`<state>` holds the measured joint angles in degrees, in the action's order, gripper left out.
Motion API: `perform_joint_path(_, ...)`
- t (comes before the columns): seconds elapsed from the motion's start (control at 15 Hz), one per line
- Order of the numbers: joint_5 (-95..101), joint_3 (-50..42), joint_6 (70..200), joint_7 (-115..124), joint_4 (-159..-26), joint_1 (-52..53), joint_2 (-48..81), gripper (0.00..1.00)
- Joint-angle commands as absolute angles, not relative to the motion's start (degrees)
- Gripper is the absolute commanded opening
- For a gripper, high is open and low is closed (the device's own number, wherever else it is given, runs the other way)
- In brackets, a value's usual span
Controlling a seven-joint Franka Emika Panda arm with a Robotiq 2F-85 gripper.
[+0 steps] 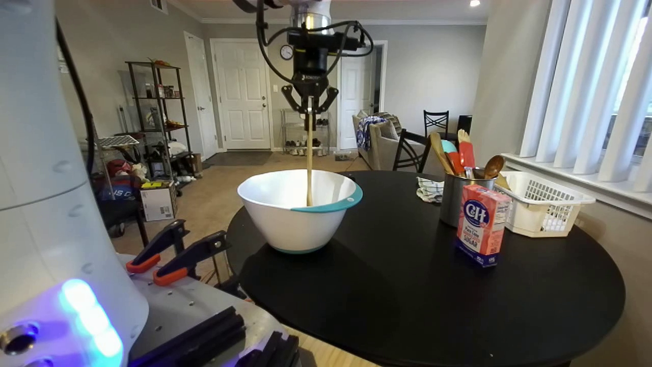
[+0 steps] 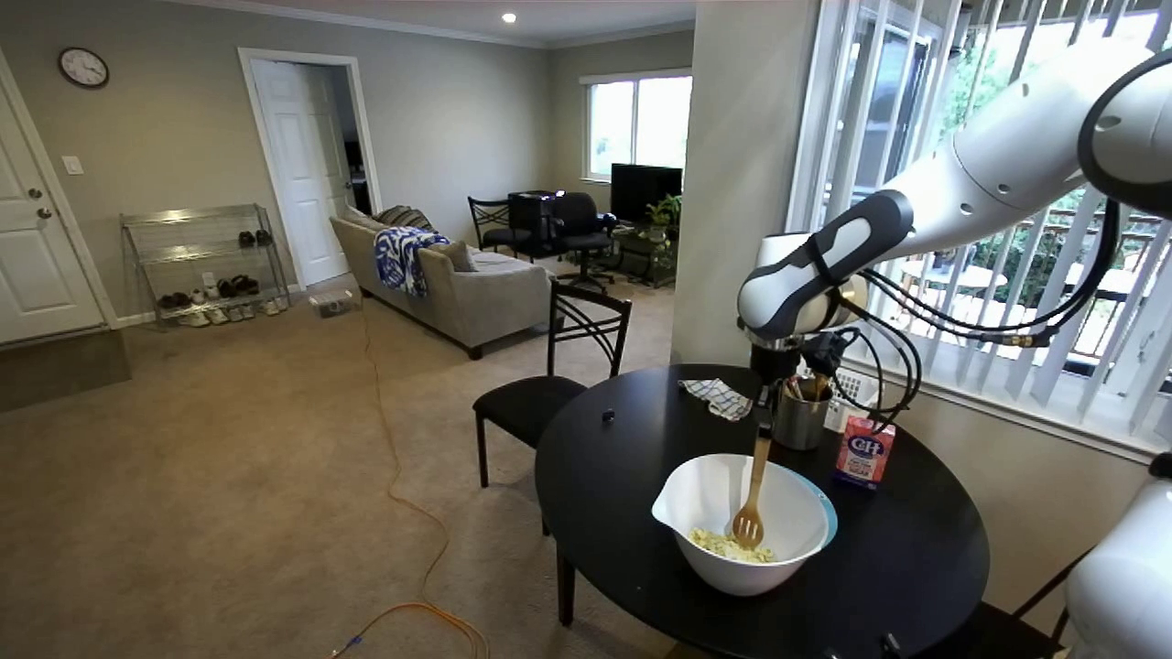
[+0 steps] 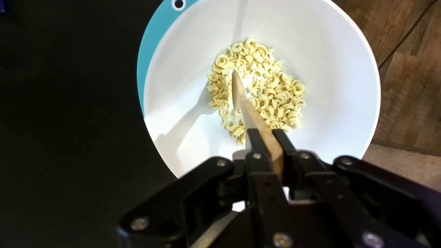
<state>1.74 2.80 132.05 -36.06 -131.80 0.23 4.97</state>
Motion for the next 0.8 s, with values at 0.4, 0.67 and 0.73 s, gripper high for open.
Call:
perform_joint_path(0.4,1.5,4.3,135.3,-37.1,-131.7,0.6,7.4,0.03)
perform_joint_path(0.67,0.0,5.7,137.4,-38.3,-131.3,1.0,8.2,0.03)
perform_joint_path(0.73,-0.4,6.2,137.6,-38.7,-131.1,1.2,8.5,0.03)
